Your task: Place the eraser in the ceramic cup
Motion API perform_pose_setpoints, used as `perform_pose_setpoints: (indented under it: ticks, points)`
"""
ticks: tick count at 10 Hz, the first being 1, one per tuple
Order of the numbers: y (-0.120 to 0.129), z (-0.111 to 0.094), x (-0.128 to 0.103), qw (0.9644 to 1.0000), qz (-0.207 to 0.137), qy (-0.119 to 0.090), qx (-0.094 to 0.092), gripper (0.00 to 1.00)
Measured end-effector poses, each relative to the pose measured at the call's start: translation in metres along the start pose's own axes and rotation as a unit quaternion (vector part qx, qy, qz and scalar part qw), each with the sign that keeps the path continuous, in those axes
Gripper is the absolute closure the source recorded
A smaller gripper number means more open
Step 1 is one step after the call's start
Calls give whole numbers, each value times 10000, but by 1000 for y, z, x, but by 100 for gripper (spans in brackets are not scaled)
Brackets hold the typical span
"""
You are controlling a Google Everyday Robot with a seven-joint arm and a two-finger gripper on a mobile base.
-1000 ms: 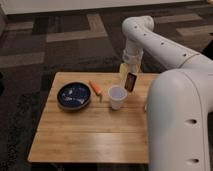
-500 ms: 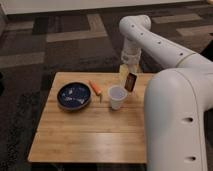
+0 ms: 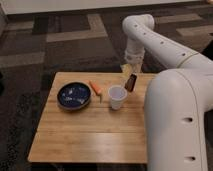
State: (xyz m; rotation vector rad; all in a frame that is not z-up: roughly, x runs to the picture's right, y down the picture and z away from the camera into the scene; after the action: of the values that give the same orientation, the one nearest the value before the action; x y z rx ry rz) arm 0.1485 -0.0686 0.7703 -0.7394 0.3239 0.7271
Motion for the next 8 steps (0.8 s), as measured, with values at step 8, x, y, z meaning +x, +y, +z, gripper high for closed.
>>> perform_pose_setpoints:
  ticks: [8]
  points:
    - [-39, 24, -12, 9973, -638, -282, 212, 35]
